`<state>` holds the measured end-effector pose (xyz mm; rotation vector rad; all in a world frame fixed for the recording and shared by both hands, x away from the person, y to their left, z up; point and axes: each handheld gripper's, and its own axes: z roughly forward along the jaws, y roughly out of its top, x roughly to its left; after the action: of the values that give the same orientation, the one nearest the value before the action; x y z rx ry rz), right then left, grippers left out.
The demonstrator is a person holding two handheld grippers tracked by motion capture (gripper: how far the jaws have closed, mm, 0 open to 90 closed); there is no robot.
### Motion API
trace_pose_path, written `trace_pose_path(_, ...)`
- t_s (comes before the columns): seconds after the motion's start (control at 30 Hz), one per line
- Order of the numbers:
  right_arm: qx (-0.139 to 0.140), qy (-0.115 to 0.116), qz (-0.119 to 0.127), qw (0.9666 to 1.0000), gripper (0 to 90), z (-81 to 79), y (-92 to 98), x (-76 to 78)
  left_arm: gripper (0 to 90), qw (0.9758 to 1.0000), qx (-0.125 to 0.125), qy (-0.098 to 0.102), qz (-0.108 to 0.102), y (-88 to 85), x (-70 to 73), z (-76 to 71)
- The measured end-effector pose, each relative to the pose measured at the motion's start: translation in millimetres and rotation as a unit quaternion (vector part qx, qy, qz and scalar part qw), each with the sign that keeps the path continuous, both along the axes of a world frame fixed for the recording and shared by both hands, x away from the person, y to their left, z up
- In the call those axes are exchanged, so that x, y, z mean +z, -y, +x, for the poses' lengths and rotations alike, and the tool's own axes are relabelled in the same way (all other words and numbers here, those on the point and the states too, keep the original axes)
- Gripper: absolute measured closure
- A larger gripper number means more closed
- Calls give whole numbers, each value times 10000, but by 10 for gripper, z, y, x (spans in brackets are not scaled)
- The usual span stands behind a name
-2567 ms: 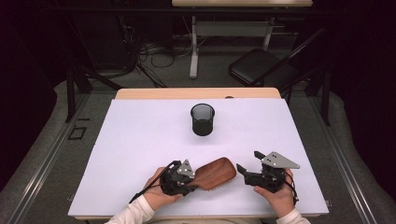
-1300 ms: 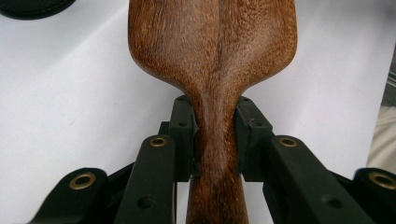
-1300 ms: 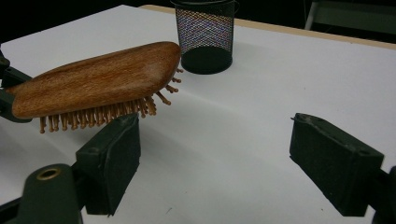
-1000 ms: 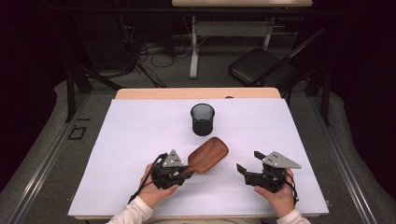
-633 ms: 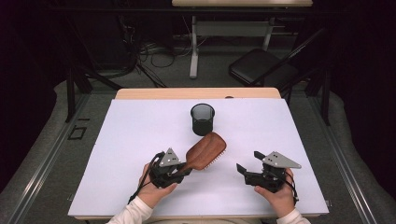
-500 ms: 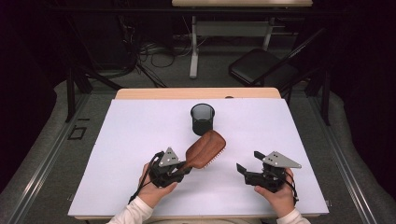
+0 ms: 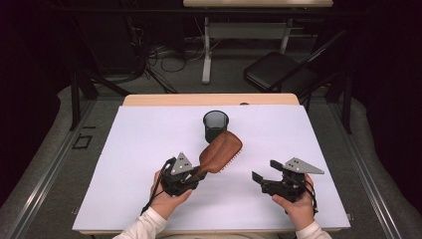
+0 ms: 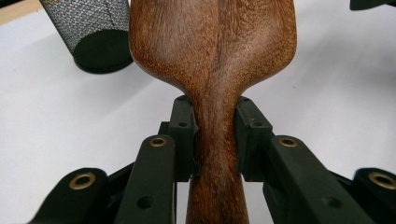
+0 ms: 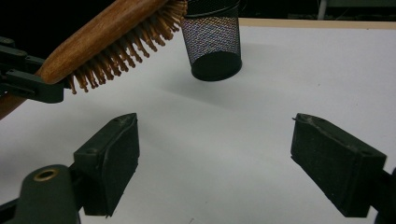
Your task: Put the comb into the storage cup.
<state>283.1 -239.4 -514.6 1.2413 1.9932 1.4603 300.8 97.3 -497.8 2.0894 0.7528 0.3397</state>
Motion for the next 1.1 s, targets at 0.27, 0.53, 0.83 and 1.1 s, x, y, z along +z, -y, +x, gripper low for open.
trace_pose_path(0.27, 8, -44, 46, 10000, 155, 66, -26, 64, 719, 9999, 54, 71, -76, 47, 74, 49)
trace_pose_path(0.53, 84, -267, 31, 9996, 154, 146, -88, 151, 719, 9996, 158, 144, -208, 85, 126, 101)
trace_pose_path(0.83, 123, -503, 98, 9986, 154, 267, -151, 237, 719, 9986, 306, 210, -382, 49, 155, 136)
trace_pose_path(1.1, 160, -621, 94, 9979, 153, 357, -241, 292, 719, 9977, 414, 301, -448, 10, 162, 142)
